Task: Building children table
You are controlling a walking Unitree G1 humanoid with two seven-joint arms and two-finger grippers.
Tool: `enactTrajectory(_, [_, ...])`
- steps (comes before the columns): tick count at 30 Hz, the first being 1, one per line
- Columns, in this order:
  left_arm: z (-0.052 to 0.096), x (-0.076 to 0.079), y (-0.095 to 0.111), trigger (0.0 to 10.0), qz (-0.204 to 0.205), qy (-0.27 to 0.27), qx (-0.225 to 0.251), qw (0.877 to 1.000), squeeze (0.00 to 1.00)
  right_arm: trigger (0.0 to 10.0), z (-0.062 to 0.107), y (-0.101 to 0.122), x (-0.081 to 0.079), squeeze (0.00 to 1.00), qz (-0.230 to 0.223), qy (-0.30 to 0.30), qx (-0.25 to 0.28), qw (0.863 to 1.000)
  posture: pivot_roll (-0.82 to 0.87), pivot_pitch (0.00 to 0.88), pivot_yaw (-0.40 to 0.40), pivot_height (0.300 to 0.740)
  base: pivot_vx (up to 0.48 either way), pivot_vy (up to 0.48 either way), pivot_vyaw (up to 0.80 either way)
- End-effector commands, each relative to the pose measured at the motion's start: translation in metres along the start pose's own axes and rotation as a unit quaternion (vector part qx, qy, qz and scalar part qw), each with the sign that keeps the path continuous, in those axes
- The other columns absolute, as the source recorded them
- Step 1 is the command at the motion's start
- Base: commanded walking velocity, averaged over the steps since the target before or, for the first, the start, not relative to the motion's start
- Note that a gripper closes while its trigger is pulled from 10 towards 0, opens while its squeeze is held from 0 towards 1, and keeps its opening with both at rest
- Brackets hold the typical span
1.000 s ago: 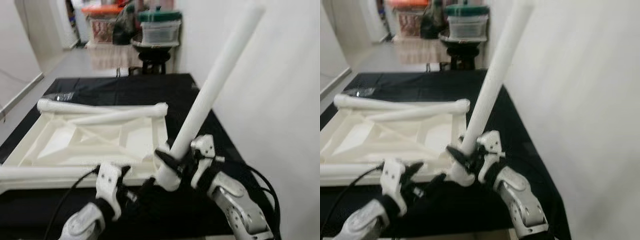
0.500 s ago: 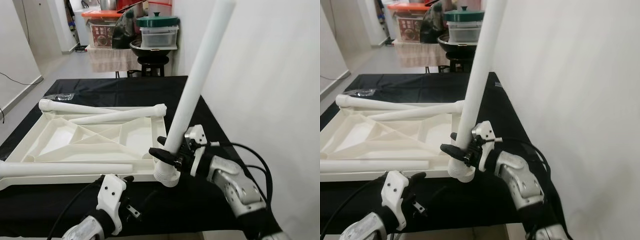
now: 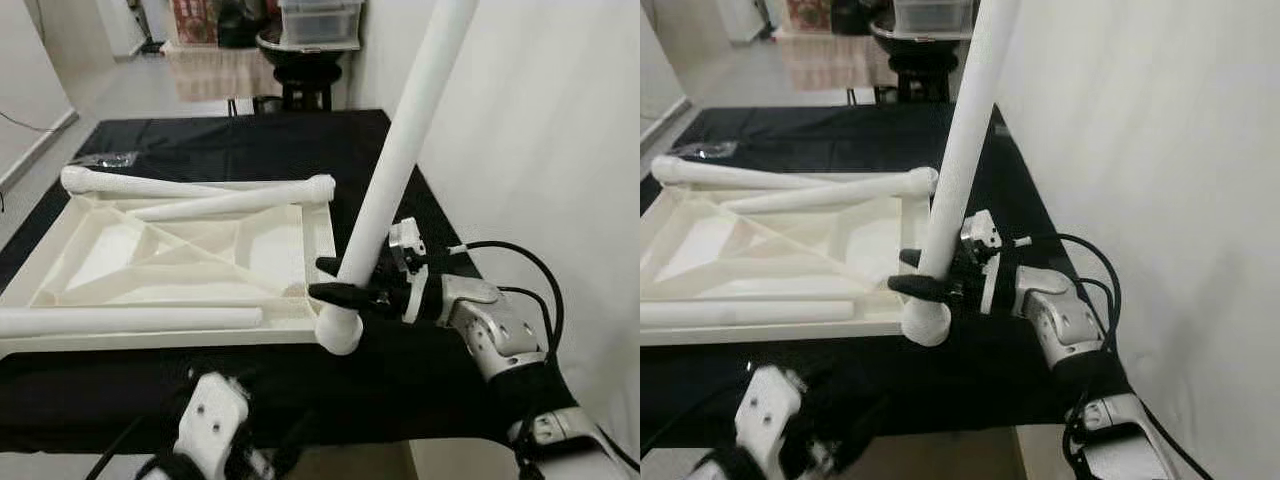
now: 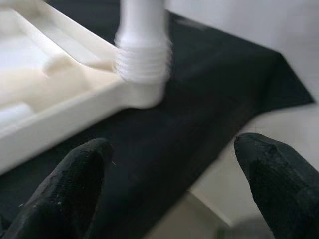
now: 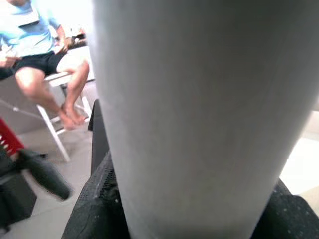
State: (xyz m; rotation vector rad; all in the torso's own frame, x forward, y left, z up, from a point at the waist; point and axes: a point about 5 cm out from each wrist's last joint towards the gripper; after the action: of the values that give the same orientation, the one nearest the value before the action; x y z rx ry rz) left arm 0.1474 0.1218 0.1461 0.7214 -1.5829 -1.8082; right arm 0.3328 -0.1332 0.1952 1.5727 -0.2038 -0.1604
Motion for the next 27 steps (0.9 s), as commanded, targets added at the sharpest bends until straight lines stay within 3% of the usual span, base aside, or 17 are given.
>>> enactTrajectory(1, [0.003,0.006,0.003,10.0,0.001,-0.017,-0.003,1.0,0.0,10.0,0.0,0.001,0.0,0.0,0.009,0.015,-0.002,1.0,0.1,0.226,-0.008,0.74,0.0,0.0,0.0])
enactTrajectory(18, [0.022,0.023,0.012,10.0,0.009,-0.04,-0.024,0.999,0.0,10.0,0.008,0.014,0.005,0.0,0.061,0.068,-0.041,0.995,0.12,0.304,0.012,0.74,0.0,0.0,0.0])
enactTrajectory(22, [0.025,0.025,0.014,10.0,0.01,-0.041,-0.027,0.999,0.0,10.0,0.008,0.014,0.0,0.0,0.093,0.105,-0.082,0.987,0.12,0.321,0.014,0.74,0.0,0.0,0.0])
enactTrajectory(26, [0.026,0.025,0.015,10.0,0.011,-0.042,-0.029,0.999,0.0,10.0,0.01,0.009,-0.007,0.0,0.149,0.158,-0.159,0.963,0.12,0.327,0.014,0.74,0.0,0.0,0.0])
enactTrajectory(27, [0.026,0.025,0.015,10.0,0.011,-0.042,-0.029,0.999,0.0,10.0,0.01,0.009,-0.007,0.0,0.149,0.158,-0.159,0.963,0.12,0.327,0.014,0.74,0.0,0.0,0.0])
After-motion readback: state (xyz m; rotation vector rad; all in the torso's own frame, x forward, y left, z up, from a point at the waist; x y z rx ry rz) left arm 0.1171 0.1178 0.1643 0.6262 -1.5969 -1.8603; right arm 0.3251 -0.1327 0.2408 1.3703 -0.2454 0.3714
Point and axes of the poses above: a point about 5 cm out from each wrist's last joint towards the gripper, its own z axis pointing back from the gripper into the wrist, its own y axis along the axis of the wrist's last joint, x = y × z, and after that the axes turned 2 degrees about z, right-handed
